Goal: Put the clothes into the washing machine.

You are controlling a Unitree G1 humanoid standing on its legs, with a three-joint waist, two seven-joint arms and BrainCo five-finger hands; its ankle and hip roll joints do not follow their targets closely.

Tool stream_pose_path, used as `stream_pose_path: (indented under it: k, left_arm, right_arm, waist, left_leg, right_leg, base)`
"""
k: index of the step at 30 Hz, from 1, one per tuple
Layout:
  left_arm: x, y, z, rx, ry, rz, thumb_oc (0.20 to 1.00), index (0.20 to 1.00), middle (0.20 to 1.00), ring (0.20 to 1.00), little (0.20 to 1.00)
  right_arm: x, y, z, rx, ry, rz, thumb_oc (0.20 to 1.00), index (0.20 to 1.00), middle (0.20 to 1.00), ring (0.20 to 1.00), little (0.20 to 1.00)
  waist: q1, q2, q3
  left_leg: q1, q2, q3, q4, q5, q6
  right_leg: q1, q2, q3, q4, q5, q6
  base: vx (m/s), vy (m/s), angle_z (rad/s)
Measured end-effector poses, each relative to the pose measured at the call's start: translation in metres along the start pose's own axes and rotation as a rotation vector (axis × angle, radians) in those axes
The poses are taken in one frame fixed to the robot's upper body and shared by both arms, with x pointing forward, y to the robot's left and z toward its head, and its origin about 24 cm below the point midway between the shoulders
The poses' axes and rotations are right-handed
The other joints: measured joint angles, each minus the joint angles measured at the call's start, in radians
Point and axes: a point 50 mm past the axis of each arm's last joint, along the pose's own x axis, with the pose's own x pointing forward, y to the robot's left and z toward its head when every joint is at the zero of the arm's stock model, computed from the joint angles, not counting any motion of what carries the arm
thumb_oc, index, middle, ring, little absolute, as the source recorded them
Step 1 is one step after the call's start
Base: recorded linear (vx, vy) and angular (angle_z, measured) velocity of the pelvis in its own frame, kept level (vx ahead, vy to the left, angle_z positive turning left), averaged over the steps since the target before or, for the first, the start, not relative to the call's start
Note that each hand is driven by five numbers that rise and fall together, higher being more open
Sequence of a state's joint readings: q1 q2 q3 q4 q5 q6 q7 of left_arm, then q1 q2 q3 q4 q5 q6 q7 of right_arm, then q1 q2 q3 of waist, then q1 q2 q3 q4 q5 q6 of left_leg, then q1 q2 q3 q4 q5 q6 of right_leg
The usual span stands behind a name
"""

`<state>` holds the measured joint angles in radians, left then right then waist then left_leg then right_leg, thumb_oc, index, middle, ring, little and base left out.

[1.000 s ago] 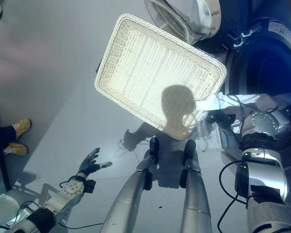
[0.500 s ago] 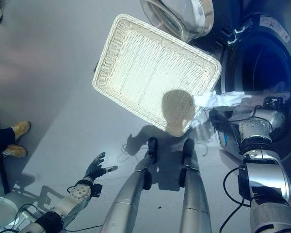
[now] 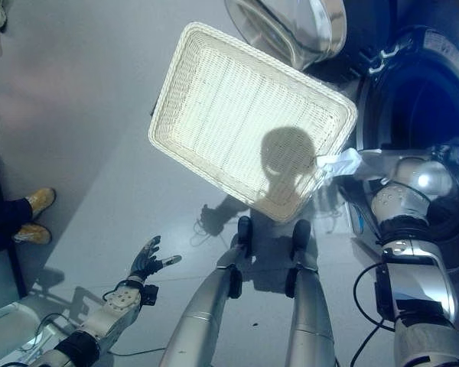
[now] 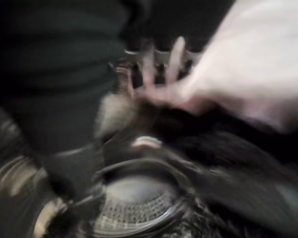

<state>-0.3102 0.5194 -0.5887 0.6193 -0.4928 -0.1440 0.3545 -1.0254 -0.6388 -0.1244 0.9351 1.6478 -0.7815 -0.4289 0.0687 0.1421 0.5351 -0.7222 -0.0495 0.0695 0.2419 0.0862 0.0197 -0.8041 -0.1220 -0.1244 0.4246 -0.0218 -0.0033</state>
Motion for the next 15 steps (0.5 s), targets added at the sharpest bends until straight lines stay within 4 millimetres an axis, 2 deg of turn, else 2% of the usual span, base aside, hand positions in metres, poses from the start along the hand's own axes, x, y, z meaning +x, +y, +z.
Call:
stream_pose_path:
  k: [2,5,6,7,8,10,15]
  left_arm:
    - [-0.001,-0.002,0.001,0.002,-0.012,-0.011,1.0,1.0,1.0,1.0,1.0]
    - [-0.003,-0.003,-0.008,0.008,0.017,-0.012,1.0,1.0,1.0,1.0,1.0]
    - [-0.004,-0.004,-0.011,0.006,0.029,-0.008,1.0,1.0,1.0,1.0,1.0]
    - [-0.004,-0.004,-0.011,0.005,0.028,-0.009,1.0,1.0,1.0,1.0,1.0]
    - [-0.004,-0.006,-0.011,-0.001,0.027,-0.01,1.0,1.0,1.0,1.0,1.0]
    - [-0.004,-0.011,-0.01,-0.013,0.025,-0.018,1.0,1.0,1.0,1.0,1.0]
    - [-0.001,-0.015,-0.004,-0.024,0.008,-0.025,1.0,1.0,1.0,1.0,1.0]
  right_arm:
    - [0.003,-0.005,-0.008,0.132,0.1,0.072,1.0,1.0,1.0,1.0,1.0]
    - [0.002,-0.022,-0.012,0.141,0.166,0.166,1.0,1.0,1.0,1.0,1.0]
    - [0.003,-0.043,-0.014,0.037,0.229,0.174,1.0,1.0,1.0,1.0,1.0]
    - [0.004,-0.051,-0.015,0.004,0.249,0.162,1.0,1.0,1.0,1.0,1.0]
    - [0.005,-0.066,-0.016,-0.102,0.303,0.132,1.0,1.0,1.0,1.0,1.0]
    - [0.003,-0.068,-0.023,-0.226,0.389,0.177,1.0,1.0,1.0,1.0,1.0]
    - [0.003,-0.081,-0.027,-0.334,0.486,0.152,1.0,1.0,1.0,1.0,1.0]
  waist:
    - [0.005,0.0,0.0]
    - [-0.004,0.001,0.0]
    - [-0.015,0.001,-0.001]
    - [-0.02,0.001,-0.001]
    - [-0.027,0.001,-0.001]
    - [-0.031,0.001,-0.001]
    - [-0.028,0.001,-0.001]
  left_leg:
    - [0.002,-0.003,-0.002,-0.013,0.008,0.003]
    - [0.002,-0.009,0.001,-0.021,0.02,0.001]
    - [-0.001,-0.008,0.003,-0.027,0.019,0.002]
    - [-0.004,-0.008,0.005,-0.032,0.019,0.002]
    - [-0.011,-0.008,0.007,-0.047,0.025,-0.003]
    - [-0.017,-0.001,0.007,-0.055,0.039,0.006]
    - [-0.024,0.009,0.008,-0.062,0.044,0.001]
  right_leg:
    - [-0.002,-0.005,-0.007,0.003,0.003,0.001]
    - [-0.009,-0.006,0.006,0.006,0.005,0.009]
    - [-0.014,-0.005,0.011,0.002,0.007,0.007]
    - [-0.017,-0.004,0.013,-0.003,0.011,0.008]
    - [-0.026,-0.002,0.013,-0.014,0.022,0.011]
    - [-0.029,0.01,0.017,-0.032,0.041,0.014]
    - [-0.029,0.023,0.008,-0.048,0.046,0.0]
  base:
    - [-0.02,0.004,0.17]
    - [-0.01,0.017,0.04]
    - [0.0,0.0,0.0]
    - [-0.05,-0.008,-0.05]
    - [-0.03,-0.01,-0.09]
    - [-0.03,-0.01,-0.16]
    - [-0.03,0.022,-0.02]
